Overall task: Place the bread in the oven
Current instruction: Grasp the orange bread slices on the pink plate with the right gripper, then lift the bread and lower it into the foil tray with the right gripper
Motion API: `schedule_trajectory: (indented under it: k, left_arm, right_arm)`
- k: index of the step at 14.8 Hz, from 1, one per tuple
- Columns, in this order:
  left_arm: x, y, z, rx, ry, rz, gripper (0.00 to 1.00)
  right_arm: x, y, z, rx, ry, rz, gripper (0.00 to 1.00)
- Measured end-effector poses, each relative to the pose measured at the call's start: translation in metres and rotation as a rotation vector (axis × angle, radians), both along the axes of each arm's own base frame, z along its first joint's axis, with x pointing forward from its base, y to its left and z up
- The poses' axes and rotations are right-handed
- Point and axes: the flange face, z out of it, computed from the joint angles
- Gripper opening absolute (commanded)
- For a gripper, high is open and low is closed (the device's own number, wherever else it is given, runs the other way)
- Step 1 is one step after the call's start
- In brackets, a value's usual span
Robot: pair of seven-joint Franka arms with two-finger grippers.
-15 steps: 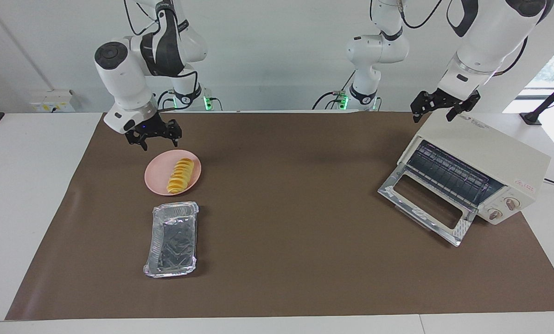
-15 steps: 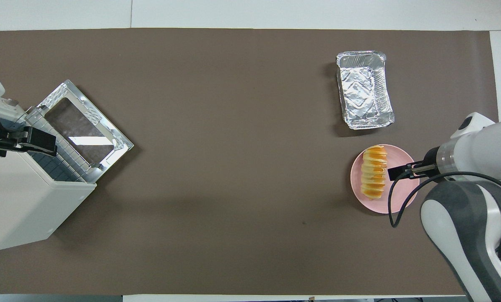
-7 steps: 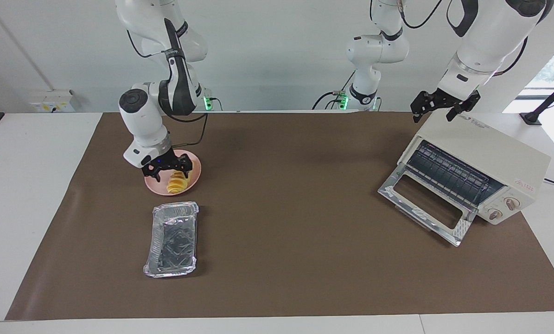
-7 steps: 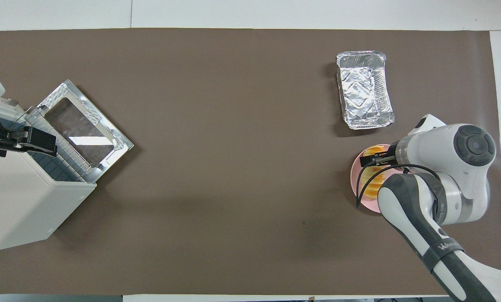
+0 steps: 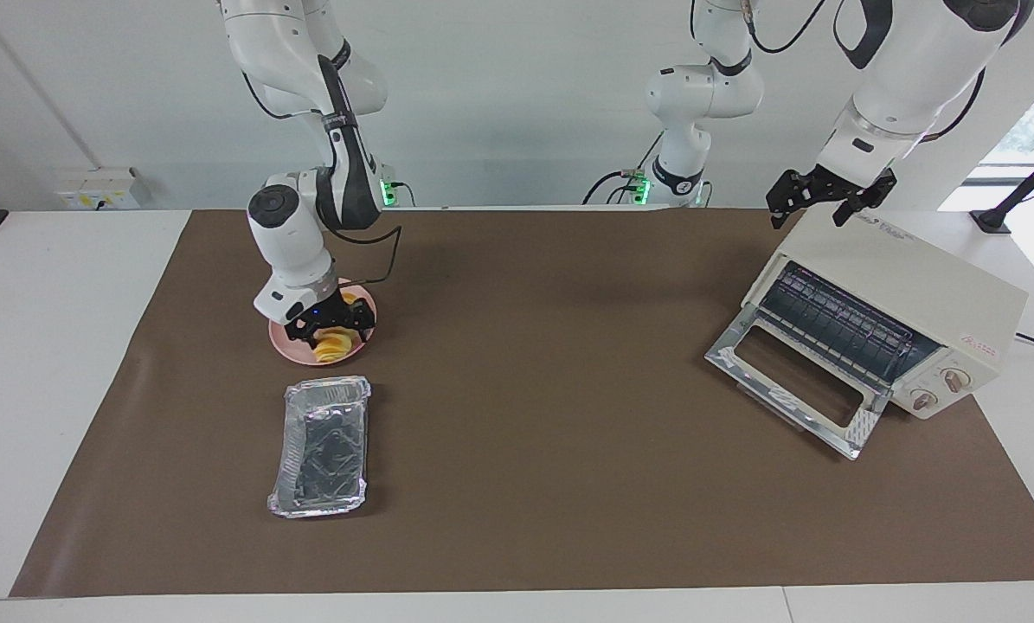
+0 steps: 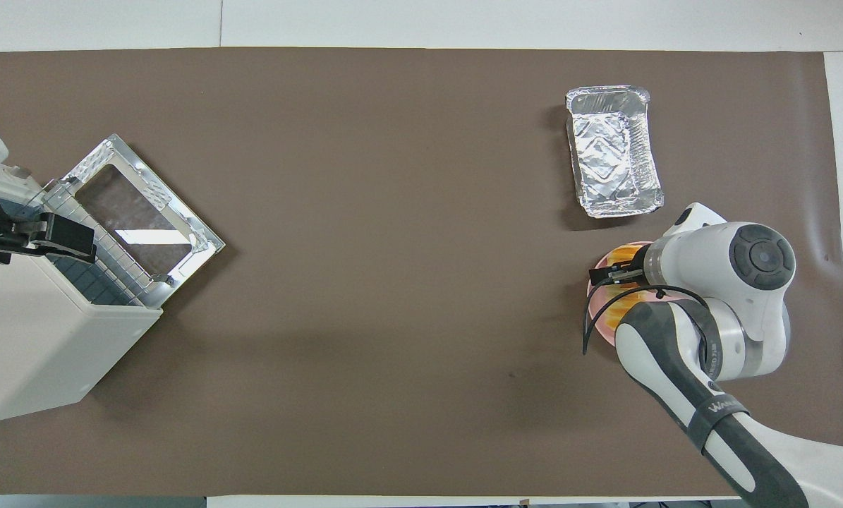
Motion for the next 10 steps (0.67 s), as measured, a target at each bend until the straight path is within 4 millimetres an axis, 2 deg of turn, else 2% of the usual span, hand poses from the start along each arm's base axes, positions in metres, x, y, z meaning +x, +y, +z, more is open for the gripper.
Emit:
schedule_trajectory:
  k: [1,2,5,6,8,10]
  left_arm:
    - [0.000,0.000,0.000,0.000,0.000,0.000,1.00]
    - [0.000,0.000,0.000,0.000,0.000,0.000,1.00]
    - [0.000,0.000,0.000,0.000,0.000,0.000,1.00]
    - [0.000,0.000,0.000,0.000,0.000,0.000,1.00]
    - [0.000,0.000,0.000,0.000,0.000,0.000,1.00]
    - [0.000,0.000,0.000,0.000,0.000,0.000,1.00]
  right_arm:
    - [0.000,0.000,0.000,0.000,0.000,-0.001,0.50]
    - [0.000,-0.001,0.000,0.000,0.000,-0.001,0.45]
    - [0.000,-0.001,0.000,0.000,0.001,-0.003,0.45]
    - [0.001,-0.002,0.001,-0.001,0.006,-0.003,0.42]
    - [0.004,-0.002,0.007,-0.002,0.023,-0.004,0.01]
    - [0.008,-0.002,0.012,-0.002,0.024,-0.005,0.00]
